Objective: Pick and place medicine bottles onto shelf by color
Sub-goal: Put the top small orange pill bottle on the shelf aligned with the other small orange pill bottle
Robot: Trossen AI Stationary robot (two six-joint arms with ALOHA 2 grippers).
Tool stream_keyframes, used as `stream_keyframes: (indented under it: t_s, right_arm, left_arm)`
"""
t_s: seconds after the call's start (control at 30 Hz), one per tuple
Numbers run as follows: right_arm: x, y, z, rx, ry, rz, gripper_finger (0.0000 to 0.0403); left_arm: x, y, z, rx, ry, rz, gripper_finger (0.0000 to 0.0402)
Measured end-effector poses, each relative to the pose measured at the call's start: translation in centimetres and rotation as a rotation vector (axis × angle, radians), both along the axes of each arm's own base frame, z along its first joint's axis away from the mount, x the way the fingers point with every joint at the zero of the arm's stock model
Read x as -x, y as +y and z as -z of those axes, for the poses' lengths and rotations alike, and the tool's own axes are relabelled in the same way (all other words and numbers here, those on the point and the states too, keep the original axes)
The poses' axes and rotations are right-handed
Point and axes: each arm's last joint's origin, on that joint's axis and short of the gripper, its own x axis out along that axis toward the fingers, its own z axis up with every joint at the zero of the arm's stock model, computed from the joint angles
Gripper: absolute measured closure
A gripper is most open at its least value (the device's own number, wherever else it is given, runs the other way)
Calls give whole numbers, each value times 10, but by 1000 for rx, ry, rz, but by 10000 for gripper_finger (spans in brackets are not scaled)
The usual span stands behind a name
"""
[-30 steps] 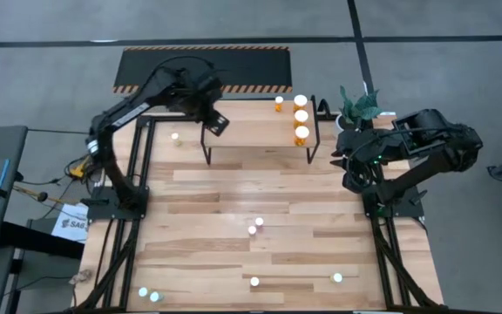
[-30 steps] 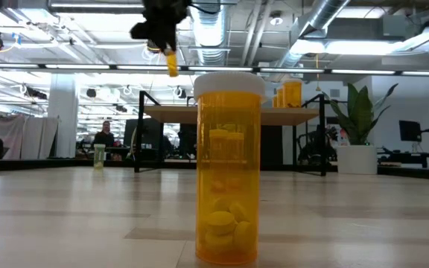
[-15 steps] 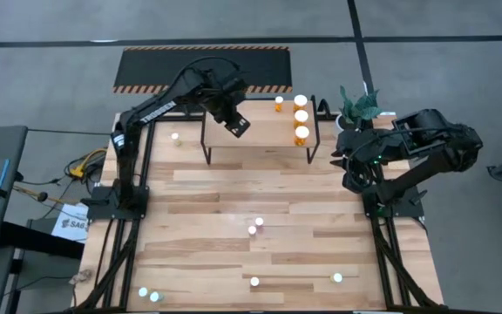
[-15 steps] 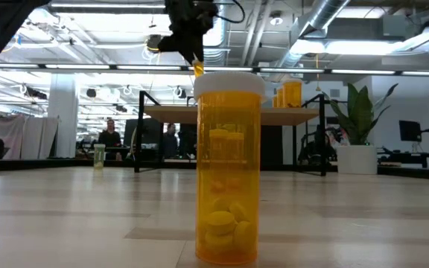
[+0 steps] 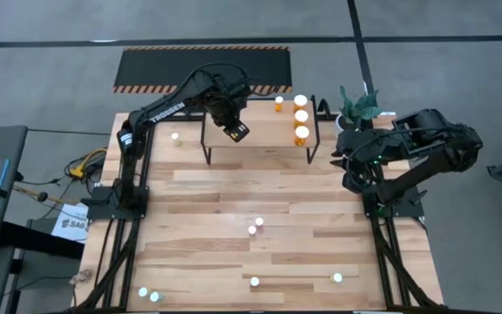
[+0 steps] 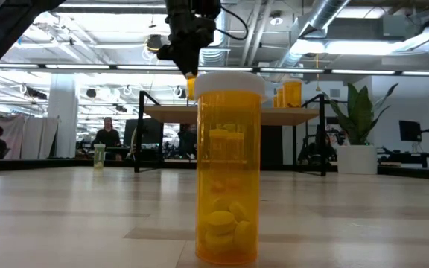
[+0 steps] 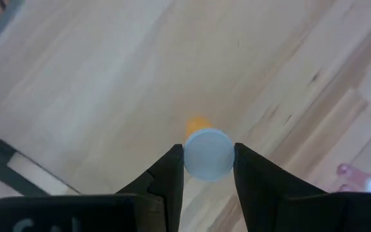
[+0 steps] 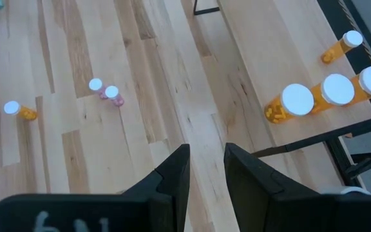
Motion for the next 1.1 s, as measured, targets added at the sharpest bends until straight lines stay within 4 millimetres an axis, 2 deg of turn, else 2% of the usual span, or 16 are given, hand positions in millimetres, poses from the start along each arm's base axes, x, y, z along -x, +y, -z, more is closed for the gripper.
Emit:
stream_keyframes:
  t_s: [0.37, 0.97, 1.1]
  right_arm:
    - [0, 0, 0, 0, 0, -2, 285]
    - [0, 0, 0, 6, 3, -12, 285]
    - [0, 0, 0, 6, 3, -11, 285]
  left_arm:
    - [-12, 5, 19, 22, 42, 29, 301]
    - [-13, 4, 19, 26, 35, 45, 300]
    - [-14, 4, 19, 25, 36, 51, 286]
